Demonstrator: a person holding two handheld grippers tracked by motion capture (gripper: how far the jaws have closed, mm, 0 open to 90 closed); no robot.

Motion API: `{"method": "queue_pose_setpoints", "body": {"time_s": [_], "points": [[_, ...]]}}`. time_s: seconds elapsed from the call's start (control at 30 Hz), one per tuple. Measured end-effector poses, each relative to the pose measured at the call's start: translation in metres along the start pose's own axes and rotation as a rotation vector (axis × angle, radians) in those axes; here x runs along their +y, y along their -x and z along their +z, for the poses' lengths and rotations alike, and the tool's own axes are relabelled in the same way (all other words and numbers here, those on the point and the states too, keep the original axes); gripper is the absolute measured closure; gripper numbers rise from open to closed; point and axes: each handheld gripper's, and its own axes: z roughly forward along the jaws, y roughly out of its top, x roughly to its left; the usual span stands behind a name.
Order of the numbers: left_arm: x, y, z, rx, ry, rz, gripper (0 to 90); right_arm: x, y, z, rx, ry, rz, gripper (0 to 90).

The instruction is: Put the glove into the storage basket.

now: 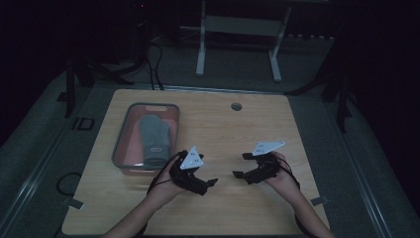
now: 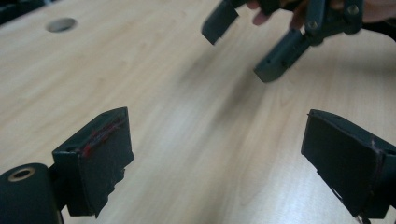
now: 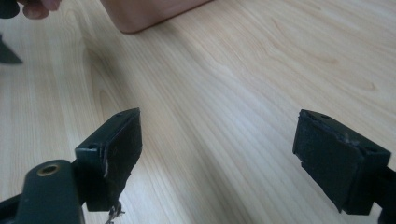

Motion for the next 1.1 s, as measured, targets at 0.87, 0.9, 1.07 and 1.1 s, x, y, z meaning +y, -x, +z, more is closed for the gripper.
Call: {"method": "queue_pose_setpoints", "body": {"time_s": [0.87, 0.9, 1.07, 1.1], "points": [[-0.040, 0.017, 0.036, -0.097, -0.032, 0.006, 9.2, -0.074, 0.002, -0.022, -0.058, 0.007, -0.001, 12.9], [-0.041, 0.017, 0.036, -0.100, -0.024, 0.001, 9.2, -0.075, 0.002, -0.024, -0.066, 0.010, -0.003, 13.6], [-0.046, 0.017, 0.035, -0.091, -0.016, -0.014, 9.2, -0.085, 0.004, -0.033, -0.096, 0.022, 0.012, 13.6], [-0.047, 0.017, 0.034, -0.087, -0.012, -0.019, 9.2, -0.086, 0.005, -0.034, -0.103, 0.024, 0.013, 13.6]]}}
